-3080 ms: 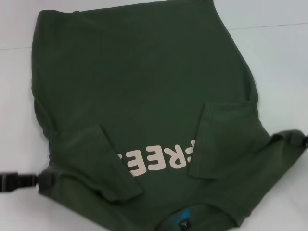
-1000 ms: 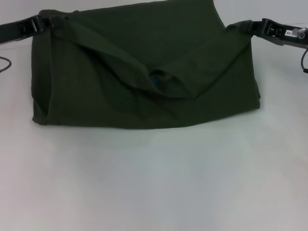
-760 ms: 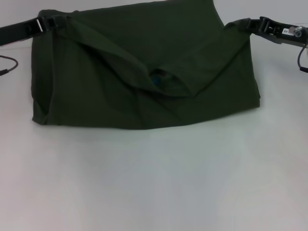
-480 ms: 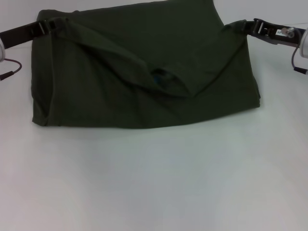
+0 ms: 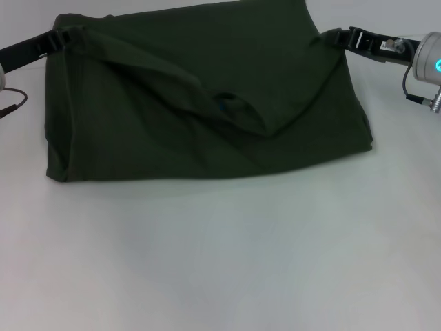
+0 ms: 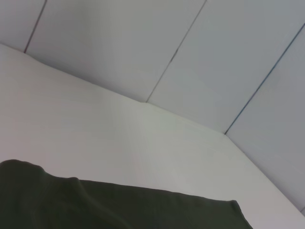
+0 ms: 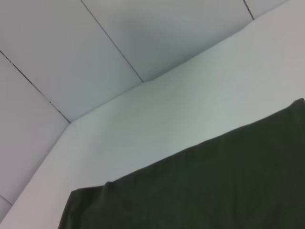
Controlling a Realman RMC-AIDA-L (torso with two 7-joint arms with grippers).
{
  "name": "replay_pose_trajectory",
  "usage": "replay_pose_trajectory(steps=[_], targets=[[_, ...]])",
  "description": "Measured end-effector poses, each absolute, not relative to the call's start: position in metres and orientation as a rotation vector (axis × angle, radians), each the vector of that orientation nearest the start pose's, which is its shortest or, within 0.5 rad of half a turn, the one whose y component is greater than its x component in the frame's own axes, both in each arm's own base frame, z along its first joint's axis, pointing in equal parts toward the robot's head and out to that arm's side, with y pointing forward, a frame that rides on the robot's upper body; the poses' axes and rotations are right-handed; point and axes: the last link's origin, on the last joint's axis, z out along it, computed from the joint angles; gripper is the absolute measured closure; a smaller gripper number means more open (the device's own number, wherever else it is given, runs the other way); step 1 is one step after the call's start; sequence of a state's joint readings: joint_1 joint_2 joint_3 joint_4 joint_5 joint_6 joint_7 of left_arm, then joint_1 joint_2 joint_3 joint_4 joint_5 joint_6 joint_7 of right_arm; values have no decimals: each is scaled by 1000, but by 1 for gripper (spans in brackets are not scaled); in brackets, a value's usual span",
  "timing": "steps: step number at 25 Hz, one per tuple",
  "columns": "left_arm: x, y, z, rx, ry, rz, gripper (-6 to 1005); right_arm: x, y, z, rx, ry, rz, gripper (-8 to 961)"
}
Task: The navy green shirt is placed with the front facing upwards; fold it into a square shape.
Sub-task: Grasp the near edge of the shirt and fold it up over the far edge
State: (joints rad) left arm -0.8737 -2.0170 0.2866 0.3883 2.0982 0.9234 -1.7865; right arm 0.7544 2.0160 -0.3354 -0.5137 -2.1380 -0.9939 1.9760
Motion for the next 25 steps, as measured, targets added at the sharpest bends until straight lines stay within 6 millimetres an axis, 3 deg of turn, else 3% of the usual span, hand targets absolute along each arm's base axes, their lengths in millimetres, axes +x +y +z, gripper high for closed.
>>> replay_pose_trajectory(steps=[25], targets=[[-244,466,33,-1971,-1230,-806,979,280,444,60,-1892,1344,795,878]])
